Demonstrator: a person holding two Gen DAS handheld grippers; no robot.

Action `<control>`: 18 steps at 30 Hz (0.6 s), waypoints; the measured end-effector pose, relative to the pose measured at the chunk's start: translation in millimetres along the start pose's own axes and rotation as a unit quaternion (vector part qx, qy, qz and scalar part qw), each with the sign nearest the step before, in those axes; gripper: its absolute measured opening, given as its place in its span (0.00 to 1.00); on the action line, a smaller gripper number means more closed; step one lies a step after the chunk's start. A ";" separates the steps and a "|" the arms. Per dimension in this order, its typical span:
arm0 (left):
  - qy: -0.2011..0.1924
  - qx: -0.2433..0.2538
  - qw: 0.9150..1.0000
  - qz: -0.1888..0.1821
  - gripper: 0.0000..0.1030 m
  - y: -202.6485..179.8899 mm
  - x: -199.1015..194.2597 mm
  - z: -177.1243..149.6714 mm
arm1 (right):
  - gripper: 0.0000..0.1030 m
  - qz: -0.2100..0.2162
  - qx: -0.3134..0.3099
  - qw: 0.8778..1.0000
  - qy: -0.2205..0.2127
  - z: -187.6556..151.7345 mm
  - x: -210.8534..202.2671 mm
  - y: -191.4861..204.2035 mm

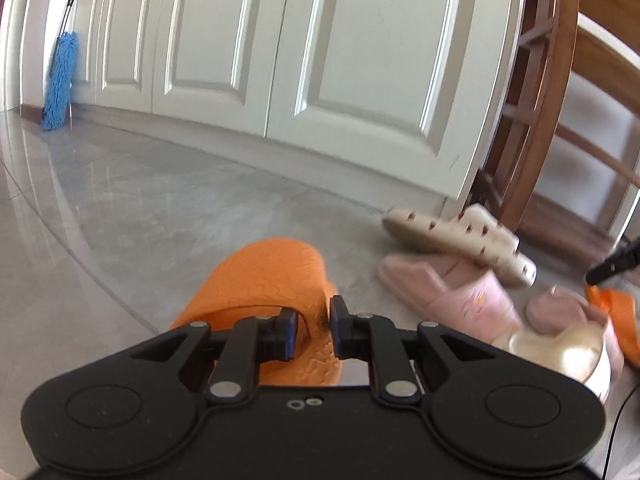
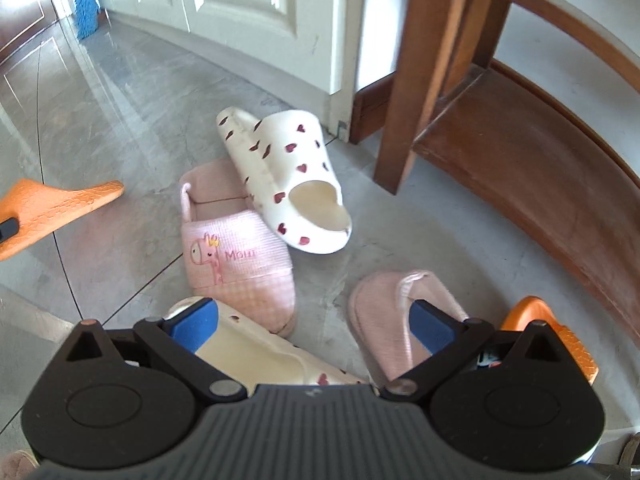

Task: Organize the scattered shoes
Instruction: 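Carry the orange slide away from the rack and set it on the floor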

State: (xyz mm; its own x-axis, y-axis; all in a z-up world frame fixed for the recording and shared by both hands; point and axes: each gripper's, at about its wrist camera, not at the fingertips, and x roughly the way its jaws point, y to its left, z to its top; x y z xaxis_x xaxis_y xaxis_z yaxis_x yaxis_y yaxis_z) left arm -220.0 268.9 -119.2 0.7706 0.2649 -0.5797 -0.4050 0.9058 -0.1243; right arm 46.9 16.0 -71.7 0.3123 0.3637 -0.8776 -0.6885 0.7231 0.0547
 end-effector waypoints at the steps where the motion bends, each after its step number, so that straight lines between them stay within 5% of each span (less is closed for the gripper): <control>1: 0.005 0.004 1.000 0.004 0.17 3.9 -1.4 -4.0 | 1.00 -0.001 -0.001 1.000 0.004 0.4 3.3 2.6; 7: 0.043 0.001 0.999 0.020 0.19 27.2 -1.9 -32.8 | 1.00 -0.003 -0.012 1.000 0.022 0.9 17.6 15.0; 18: 0.043 -0.010 0.998 0.036 0.24 33.2 0.5 -59.3 | 1.00 -0.008 -0.007 0.999 0.051 -5.9 31.3 14.4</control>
State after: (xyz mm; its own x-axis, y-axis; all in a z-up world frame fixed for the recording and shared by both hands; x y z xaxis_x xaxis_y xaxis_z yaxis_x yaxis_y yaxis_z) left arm -262.3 279.5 -171.3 0.6943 0.2989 -0.6547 -0.4676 0.8788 -0.0947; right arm 42.9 34.4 -101.2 0.2555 0.2909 -0.9220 -0.6930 0.7201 0.0351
